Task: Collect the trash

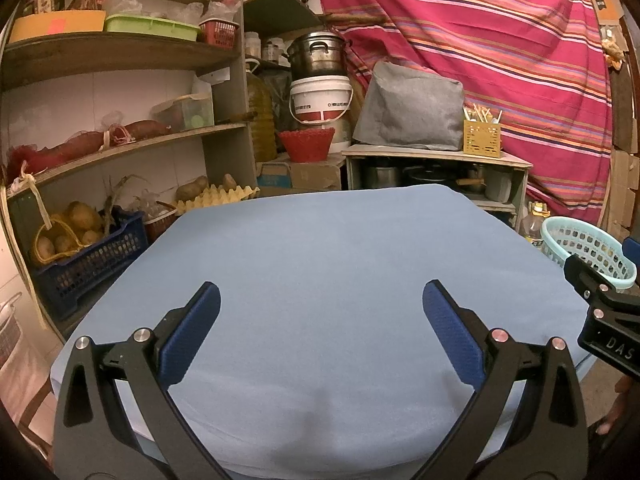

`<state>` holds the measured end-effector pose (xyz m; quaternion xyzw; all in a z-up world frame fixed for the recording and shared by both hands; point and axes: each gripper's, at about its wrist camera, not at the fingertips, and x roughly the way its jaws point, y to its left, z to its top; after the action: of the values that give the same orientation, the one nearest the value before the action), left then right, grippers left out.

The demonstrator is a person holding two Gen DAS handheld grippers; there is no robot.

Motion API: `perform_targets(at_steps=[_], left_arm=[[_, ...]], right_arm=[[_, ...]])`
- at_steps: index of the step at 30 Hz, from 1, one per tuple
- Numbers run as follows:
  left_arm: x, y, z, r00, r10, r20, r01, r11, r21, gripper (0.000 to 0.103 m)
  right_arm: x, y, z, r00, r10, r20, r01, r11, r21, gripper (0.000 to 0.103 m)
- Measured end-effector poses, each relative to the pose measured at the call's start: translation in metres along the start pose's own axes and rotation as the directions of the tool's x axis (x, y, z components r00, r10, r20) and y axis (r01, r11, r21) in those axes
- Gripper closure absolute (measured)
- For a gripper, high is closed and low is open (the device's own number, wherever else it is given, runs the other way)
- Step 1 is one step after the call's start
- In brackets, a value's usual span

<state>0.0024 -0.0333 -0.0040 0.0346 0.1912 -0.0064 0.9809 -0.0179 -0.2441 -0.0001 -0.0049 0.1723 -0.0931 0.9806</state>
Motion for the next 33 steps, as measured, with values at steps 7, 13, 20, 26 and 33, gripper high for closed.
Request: perform_targets(at_steps=[7,13,20,26,33], left_arm=[[-0.0011,-0.0026,-0.0013,1.0,0.001,0.0,-0.001,1.0,0.001,0.005],[-0.0009,-0.0025,-0.0014,1.0,0.001,0.0,-0.001,1.0,0.003,0.005],[-0.0009,-0.0025,-0.0013,1.0,0.0,-0.001,0.0,1.0,0.002,0.005],[-0.0013,-0.002,-0.0012,1.0,0.001,0.0,-0.001,1.0,0.002,0.005],[-0.0013,-0.0025,-0.0012,1.0,0.001,-0.001,-0.001,1.0,0.003,0.005]], right_arm=[[0.0005,0.0003,0.0006,1.0,0.0,-0.001,0.0,1.0,0.0,0.004],[0.0005,-0.0002,0.001,1.0,0.0,-0.001,0.0,1.0,-0.001,0.004],[0.0003,-0.0006,0.0014,1.0,0.001,-0.002,-0.001,1.0,-0.001,0.004],[0.0003,-0.001,0.0018,1.0,0.002,-0.003,-0.002,1.0,-0.001,0.004],[0.0005,-0.0006,0.0021,1.0,0.001,-0.003,-0.001,1.0,-0.001,0.004]])
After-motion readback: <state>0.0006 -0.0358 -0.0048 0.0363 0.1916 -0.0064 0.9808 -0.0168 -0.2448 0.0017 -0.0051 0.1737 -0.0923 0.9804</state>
